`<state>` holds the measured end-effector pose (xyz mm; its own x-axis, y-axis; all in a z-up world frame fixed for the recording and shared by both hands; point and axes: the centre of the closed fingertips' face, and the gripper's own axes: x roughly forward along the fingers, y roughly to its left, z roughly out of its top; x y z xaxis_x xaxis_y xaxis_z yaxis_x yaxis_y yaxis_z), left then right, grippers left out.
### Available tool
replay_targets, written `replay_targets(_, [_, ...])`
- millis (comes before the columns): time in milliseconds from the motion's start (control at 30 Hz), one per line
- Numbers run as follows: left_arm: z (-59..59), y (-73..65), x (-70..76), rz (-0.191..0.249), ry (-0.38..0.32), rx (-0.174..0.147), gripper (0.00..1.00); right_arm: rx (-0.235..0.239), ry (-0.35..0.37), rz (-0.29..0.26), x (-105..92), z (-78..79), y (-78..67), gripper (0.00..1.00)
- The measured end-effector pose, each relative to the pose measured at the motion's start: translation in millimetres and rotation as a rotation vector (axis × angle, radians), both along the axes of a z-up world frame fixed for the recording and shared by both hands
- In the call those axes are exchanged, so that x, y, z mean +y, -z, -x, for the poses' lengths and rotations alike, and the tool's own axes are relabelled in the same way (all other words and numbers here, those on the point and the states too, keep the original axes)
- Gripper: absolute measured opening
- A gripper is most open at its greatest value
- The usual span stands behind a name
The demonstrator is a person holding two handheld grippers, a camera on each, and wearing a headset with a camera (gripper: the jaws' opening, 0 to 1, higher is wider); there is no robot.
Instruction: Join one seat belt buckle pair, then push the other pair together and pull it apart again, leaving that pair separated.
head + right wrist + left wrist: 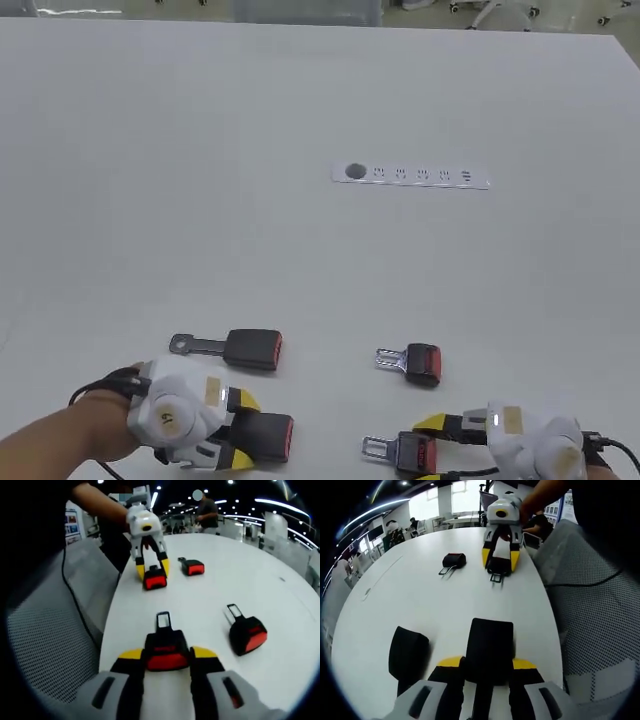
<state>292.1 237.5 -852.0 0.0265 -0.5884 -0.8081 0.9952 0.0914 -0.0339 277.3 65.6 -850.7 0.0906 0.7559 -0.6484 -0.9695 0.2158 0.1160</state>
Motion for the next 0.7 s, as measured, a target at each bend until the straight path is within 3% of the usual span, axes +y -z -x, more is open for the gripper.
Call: replay_targets(700, [0.9, -0.4, 0.3, -0.014, 0.008, 0.003, 0.36, -0.013, -0.057, -0.049, 66.7, -6.8, -0.5, 0.35])
